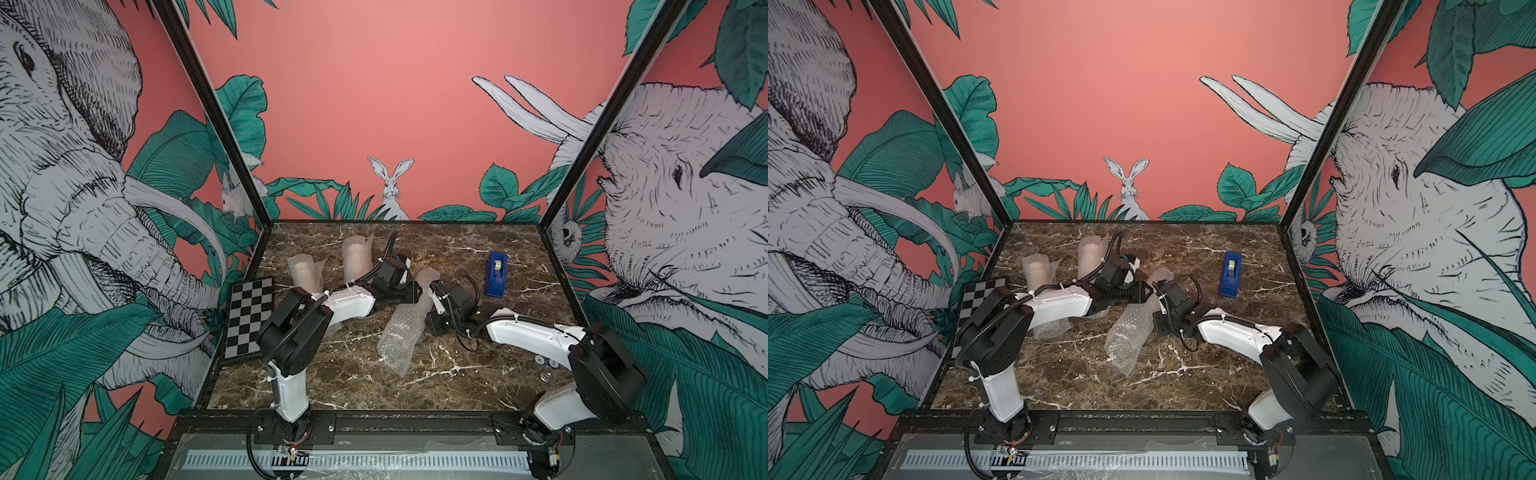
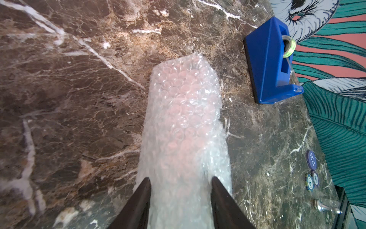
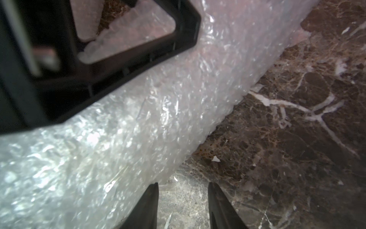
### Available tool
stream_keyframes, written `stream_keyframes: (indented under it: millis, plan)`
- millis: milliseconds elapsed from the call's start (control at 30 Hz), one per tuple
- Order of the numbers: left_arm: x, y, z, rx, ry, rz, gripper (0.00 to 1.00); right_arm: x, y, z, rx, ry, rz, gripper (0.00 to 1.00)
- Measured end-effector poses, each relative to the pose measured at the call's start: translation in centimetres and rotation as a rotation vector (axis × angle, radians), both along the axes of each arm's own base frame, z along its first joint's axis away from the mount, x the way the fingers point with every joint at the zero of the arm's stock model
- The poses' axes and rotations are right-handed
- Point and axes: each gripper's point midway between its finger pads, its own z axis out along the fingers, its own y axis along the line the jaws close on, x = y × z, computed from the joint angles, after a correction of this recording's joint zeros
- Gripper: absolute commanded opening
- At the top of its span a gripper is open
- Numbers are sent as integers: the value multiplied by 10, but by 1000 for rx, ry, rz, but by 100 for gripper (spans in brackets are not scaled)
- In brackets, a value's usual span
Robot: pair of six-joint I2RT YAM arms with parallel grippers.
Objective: Wrap vases in bubble wrap
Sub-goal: Stick the tape on the bubble wrap.
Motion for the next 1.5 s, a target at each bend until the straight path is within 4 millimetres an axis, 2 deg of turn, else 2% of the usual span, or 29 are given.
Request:
stream_keyframes:
  millis: [133,300,533,833,1233,1400,1500]
  plan:
    - [0,0,0,0,1,0,50,5,3,0,-4,-9,6,42]
    - [0,0,0,-1,1,1,50,4,10,4,34,-4,13,47]
    - [0,0,0,-1,1,1,50,5,22,32,157,-41,8,56]
    - [0,0,0,-1,1,2,50,7,34,22,185,-8,2,64]
    - [-1,1,0,-3,3,5,50,6,53,34,269,-8,3,69]
    - [-1,1,0,-4,4,6,50,6,53,35,267,-12,-1,71]
    - [-2,1,0,-2,5,3,50,5,45,45,252,-39,-7,71]
